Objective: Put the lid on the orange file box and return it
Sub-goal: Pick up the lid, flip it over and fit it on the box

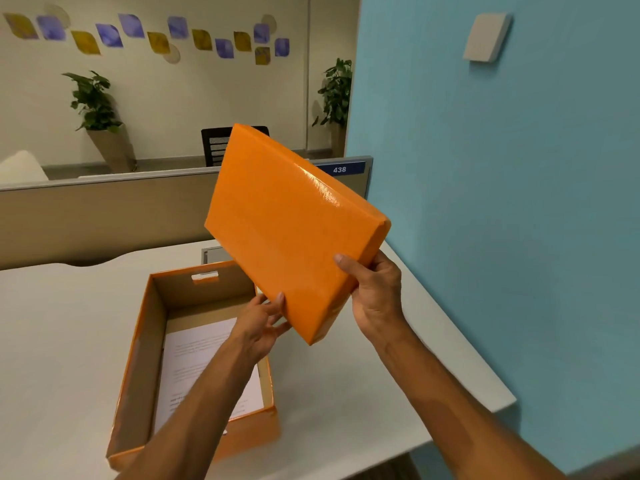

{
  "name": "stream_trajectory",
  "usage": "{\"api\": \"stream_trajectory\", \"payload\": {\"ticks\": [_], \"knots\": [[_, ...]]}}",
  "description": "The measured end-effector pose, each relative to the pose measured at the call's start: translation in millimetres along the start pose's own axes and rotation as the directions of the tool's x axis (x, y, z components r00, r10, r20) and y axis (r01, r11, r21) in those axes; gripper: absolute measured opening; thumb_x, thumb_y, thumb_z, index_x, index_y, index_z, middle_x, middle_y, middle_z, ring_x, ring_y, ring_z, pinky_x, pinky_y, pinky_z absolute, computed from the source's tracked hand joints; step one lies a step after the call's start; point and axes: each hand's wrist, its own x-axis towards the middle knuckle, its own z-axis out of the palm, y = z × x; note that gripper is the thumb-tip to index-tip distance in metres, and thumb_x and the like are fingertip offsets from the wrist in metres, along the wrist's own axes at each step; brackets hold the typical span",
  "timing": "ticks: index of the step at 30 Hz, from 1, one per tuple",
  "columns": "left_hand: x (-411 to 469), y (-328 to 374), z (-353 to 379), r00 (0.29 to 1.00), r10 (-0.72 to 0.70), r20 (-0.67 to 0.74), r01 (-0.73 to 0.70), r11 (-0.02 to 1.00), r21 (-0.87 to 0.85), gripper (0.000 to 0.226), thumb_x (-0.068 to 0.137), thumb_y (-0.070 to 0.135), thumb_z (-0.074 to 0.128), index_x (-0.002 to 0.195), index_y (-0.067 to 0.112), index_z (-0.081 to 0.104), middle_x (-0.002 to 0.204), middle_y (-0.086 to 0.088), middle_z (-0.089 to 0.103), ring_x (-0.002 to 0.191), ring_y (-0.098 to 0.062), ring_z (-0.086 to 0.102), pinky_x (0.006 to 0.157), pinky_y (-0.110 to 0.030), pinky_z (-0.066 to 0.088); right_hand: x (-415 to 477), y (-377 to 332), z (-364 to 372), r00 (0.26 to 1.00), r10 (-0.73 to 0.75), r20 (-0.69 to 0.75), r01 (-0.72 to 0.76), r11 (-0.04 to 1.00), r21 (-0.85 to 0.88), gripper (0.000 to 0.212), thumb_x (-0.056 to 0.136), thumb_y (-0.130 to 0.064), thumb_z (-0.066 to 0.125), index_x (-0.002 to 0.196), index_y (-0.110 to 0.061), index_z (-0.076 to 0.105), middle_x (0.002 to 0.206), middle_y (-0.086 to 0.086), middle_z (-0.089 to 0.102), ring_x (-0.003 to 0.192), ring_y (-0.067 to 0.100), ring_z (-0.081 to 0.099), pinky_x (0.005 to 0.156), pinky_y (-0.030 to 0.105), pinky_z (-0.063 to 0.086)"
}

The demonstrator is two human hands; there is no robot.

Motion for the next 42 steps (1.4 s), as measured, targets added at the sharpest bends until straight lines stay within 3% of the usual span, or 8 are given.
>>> {"api": "stream_trajectory", "payload": {"ticks": [5, 9, 12, 17, 22, 28, 36, 42], "knots": [[-2.1, 15.0, -13.3, 0.99, 0.123, -0.074, -0.114, 0.987, 0.115, 0.053, 0.091, 0.007, 0.063, 0.141, 0.012, 0.045, 0.136, -0.011, 0.054, 0.125, -0.035, 0.052, 0.093, -0.058, 0.048, 15.4, -9.7, -9.9, 0.992, 0.061, 0.114, -0.066, 0.997, 0.039, 0.061, 0.072, -0.026, 0.083, 0.126, -0.034, 0.055, 0.118, -0.002, 0.072, 0.107, 0.028, 0.07, 0.08, 0.048, 0.06], [-10.3, 42.0, -32.8, 0.966, 0.241, -0.1, -0.215, 0.952, 0.219, 0.056, 0.09, 0.005, 0.063, 0.142, 0.012, 0.044, 0.133, -0.011, 0.057, 0.124, -0.037, 0.054, 0.099, -0.061, 0.046, 30.3, -19.8, -19.0, 0.996, 0.053, 0.077, -0.048, 0.997, -0.058, 0.048, 0.076, -0.038, 0.079, 0.118, -0.032, 0.058, 0.113, -0.003, 0.072, 0.101, 0.027, 0.071, 0.076, 0.045, 0.061], [-19.8, 63.9, -44.9, 0.946, 0.308, -0.098, -0.265, 0.913, 0.312, 0.054, 0.09, 0.006, 0.065, 0.14, 0.012, 0.045, 0.134, -0.013, 0.057, 0.121, -0.038, 0.057, 0.094, -0.058, 0.05, 38.5, -24.5, -24.0, 0.994, 0.063, 0.09, -0.045, 0.982, -0.181, 0.043, 0.073, -0.049, 0.076, 0.108, -0.027, 0.066, 0.099, -0.008, 0.075, 0.098, 0.025, 0.07, 0.069, 0.034, 0.061], [-36.8, 92.6, -56.8, 0.918, 0.382, -0.105, -0.294, 0.836, 0.463, 0.057, 0.088, 0.012, 0.068, 0.141, 0.012, 0.045, 0.134, -0.013, 0.058, 0.115, -0.039, 0.061, 0.089, -0.057, 0.054, 51.0, -19.7, -27.1, 0.984, 0.116, 0.138, -0.063, 0.938, -0.341, 0.036, 0.077, -0.048, 0.073, 0.103, -0.024, 0.07, 0.095, -0.009, 0.075, 0.097, 0.025, 0.069, 0.062, 0.026, 0.059], [-53.8, 113.4, -68.5, 0.906, 0.409, -0.11, -0.28, 0.774, 0.568, 0.055, 0.086, 0.014, 0.072, 0.136, 0.014, 0.05, 0.127, -0.012, 0.061, 0.108, -0.037, 0.064, 0.082, -0.051, 0.057, 58.9, -10.4, -22.2, 0.959, 0.214, 0.185, -0.115, 0.893, -0.434, 0.028, 0.082, -0.042, 0.074, 0.108, -0.034, 0.067, 0.107, -0.003, 0.071, 0.094, 0.025, 0.07, 0.06, 0.028, 0.059], [-71.0, 125.0, -84.1, 0.896, 0.433, -0.104, -0.261, 0.7, 0.665, 0.057, 0.084, 0.015, 0.074, 0.136, 0.012, 0.052, 0.123, -0.011, 0.063, 0.109, -0.035, 0.064, 0.09, -0.052, 0.055, 56.7, 14.8, -13.2, 0.932, 0.284, 0.226, -0.159, 0.879, -0.45, 0.041, 0.083, -0.036, 0.074, 0.117, -0.018, 0.062, 0.111, 0.004, 0.068, 0.097, 0.027, 0.068, 0.063, 0.033, 0.06], [-98.7, 119.1, -100.7, 0.89, 0.422, -0.173, -0.176, 0.667, 0.724, 0.056, 0.083, 0.018, 0.075, 0.134, 0.013, 0.053, 0.122, -0.01, 0.062, 0.09, -0.021, 0.065, 0.056, -0.027, 0.055, 50.8, 40.9, -3.3, 0.911, 0.337, 0.239, -0.174, 0.836, -0.52, 0.042, 0.082, -0.032, 0.077, 0.118, -0.02, 0.06, 0.109, 0.001, 0.067, 0.093, 0.024, 0.068, 0.066, 0.037, 0.059], [-118.3, 112.6, -119.3, 0.876, 0.413, -0.251, -0.097, 0.659, 0.746, 0.058, 0.084, 0.021, 0.074, 0.137, 0.012, 0.051, 0.125, -0.012, 0.06, 0.106, -0.032, 0.061, 0.081, -0.043, 0.053, 38.4, 59.9, 6.5, 0.878, 0.387, 0.28, -0.171, 0.802, -0.572, 0.041, 0.08, -0.03, 0.078, 0.116, -0.019, 0.061, 0.106, 0.003, 0.068, 0.089, 0.021, 0.07, 0.061, 0.033, 0.059]]}}
